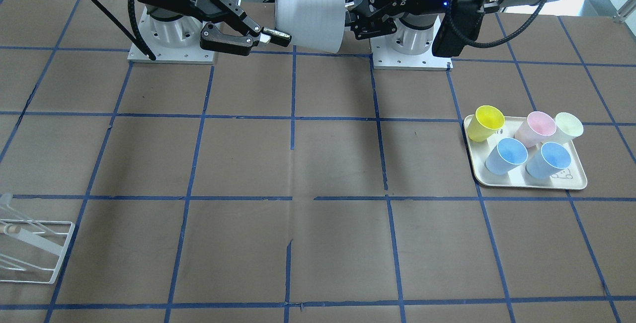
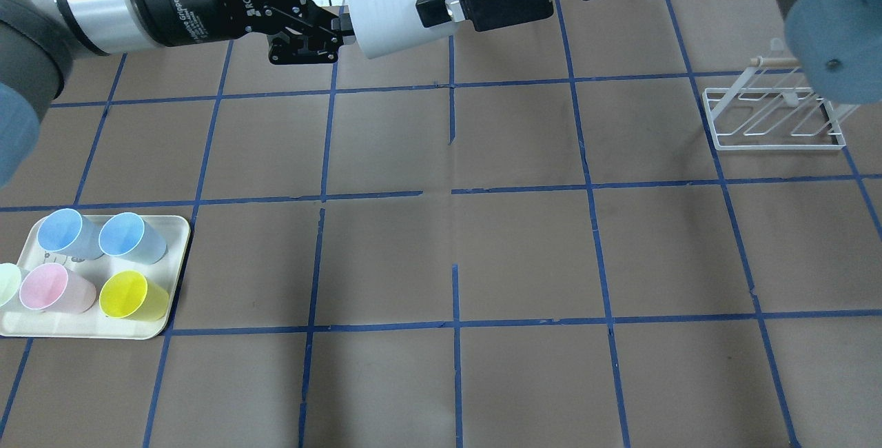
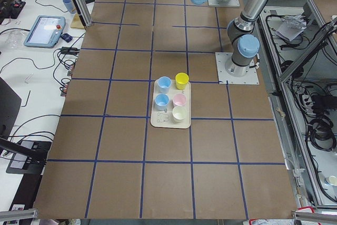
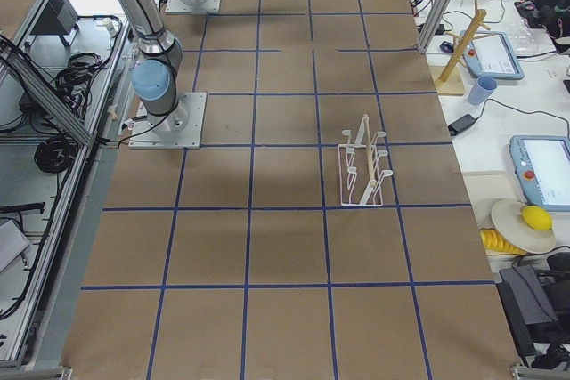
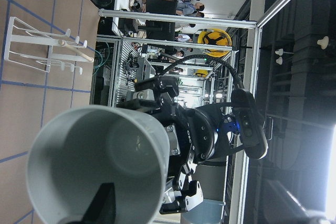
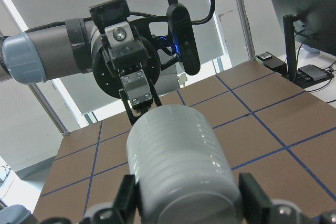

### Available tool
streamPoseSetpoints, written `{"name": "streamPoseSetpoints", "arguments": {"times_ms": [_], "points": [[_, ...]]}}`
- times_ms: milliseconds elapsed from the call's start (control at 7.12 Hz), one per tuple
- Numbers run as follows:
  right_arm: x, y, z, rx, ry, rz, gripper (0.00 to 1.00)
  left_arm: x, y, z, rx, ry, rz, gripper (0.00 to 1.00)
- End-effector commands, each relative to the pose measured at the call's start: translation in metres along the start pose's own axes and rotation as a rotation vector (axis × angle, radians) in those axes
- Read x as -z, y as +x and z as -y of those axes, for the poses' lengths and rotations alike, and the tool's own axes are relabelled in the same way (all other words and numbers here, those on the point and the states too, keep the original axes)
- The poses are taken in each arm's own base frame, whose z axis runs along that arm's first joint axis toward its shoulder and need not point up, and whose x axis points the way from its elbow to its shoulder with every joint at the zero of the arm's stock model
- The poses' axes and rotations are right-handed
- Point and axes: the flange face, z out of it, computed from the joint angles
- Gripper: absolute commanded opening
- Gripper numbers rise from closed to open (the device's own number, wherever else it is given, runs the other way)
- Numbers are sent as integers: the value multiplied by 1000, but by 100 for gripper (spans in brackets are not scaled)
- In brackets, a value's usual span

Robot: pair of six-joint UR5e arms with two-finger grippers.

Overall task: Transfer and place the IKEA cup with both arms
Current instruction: 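Close the left gripper on the white cup beside the right gripper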

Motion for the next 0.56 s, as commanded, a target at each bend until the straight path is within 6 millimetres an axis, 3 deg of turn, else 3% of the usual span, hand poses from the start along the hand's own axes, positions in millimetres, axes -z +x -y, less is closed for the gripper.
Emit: {"name": "streamPoseSetpoints", "arguments": {"times_ms": [0,281,421], "points": [[0,-1,0,-5,1,0,22,-3,-6,10,-10,-4,-3,100],[0,-1,0,-5,1,0,24,-4,-6,11,-7,-7,-4,93],[0,-1,0,-5,1,0,24,-4,-4,10,-5,-7,-4,79]]}}
